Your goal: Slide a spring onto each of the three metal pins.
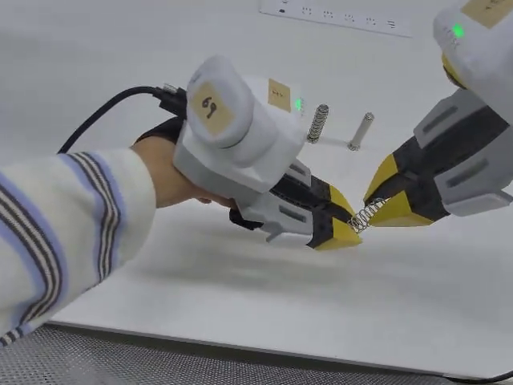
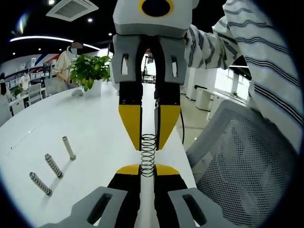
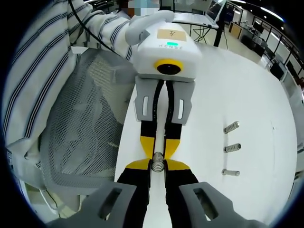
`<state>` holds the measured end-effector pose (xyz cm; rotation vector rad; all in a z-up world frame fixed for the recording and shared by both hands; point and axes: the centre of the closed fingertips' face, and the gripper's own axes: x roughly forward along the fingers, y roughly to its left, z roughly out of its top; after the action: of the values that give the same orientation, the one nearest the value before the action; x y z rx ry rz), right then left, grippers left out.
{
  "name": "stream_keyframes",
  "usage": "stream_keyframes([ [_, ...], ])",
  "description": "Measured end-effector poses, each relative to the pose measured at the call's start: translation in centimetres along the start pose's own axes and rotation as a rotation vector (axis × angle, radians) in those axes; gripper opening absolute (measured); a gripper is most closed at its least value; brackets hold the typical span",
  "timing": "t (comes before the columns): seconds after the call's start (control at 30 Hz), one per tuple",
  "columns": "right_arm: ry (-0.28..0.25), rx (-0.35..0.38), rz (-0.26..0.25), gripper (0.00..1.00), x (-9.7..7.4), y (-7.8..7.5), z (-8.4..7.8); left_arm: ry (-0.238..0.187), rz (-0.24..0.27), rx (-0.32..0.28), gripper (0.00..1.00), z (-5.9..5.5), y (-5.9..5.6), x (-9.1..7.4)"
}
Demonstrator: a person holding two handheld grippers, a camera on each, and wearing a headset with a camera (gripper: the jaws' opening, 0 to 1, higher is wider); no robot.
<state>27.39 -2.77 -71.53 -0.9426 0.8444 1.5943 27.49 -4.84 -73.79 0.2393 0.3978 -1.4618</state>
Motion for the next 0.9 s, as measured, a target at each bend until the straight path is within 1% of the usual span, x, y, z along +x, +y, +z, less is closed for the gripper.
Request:
stream_keyframes([
  [0.07, 0.002, -0.003, -0.004, 0.08, -0.1, -0.2, 0.0, -0.006, 0.003, -0.003, 0.00, 0.2, 0.1, -0.1],
  [0.1, 0.003, -0.009, -0.003, 0.08, 0.0, -0.2, 0.0, -0.005, 0.003, -0.017, 0.00, 0.2, 0.2, -0.1],
  [0.13, 0.007, -0.016, -0.002, 0.08, 0.0, -0.2, -0.1, -0.003, 0.002, -0.014, 0.00, 0.2, 0.1, -0.1],
  [0.17, 0.013, -0.024, -0.003, 0.09, 0.2, -0.3, -0.2, -0.009, 0.005, -0.011, 0.00, 0.3, 0.2, -0.1],
  [0.2, 0.017, -0.021, -0.003, 0.09, 0.4, -0.4, -0.3, -0.015, 0.004, -0.022, 0.00, 0.4, 0.1, -0.2],
  [0.27, 0.032, -0.028, 0.007, 0.10, 0.8, -0.2, -0.6, -0.029, 0.004, -0.025, 0.00, 0.6, 0.1, -0.3],
  [0.37, 0.026, -0.015, 0.011, 0.09, 1.1, -0.3, -0.6, -0.018, 0.008, -0.018, 0.00, 0.6, 0.1, -0.4],
  [0.47, 0.014, 0.004, 0.017, 0.09, 1.4, -0.1, -0.5, -0.014, 0.007, -0.026, 0.00, 0.6, 0.0, -0.4],
  [0.53, 0.008, 0.012, 0.019, 0.11, 1.4, -0.1, -0.4, 0.001, 0.012, -0.021, 0.00, 0.3, 0.1, -0.4],
  [0.63, -0.004, 0.026, 0.020, 0.12, 1.5, 0.0, -0.2, 0.000, 0.011, -0.026, 0.00, 0.3, 0.1, -0.4],
  [0.73, -0.003, 0.032, 0.018, 0.09, 1.6, -0.1, -0.2, -0.002, 0.012, -0.026, 0.00, 0.3, 0.2, -0.3],
  [0.8, -0.003, 0.034, 0.018, 0.09, 1.6, -0.1, -0.3, -0.001, 0.015, -0.028, 0.00, 0.3, 0.2, -0.2],
  [0.9, -0.007, 0.045, 0.031, 0.09, 1.7, 0.2, -0.2, 0.005, 0.005, -0.022, 0.00, 0.1, -0.1, -0.1],
])
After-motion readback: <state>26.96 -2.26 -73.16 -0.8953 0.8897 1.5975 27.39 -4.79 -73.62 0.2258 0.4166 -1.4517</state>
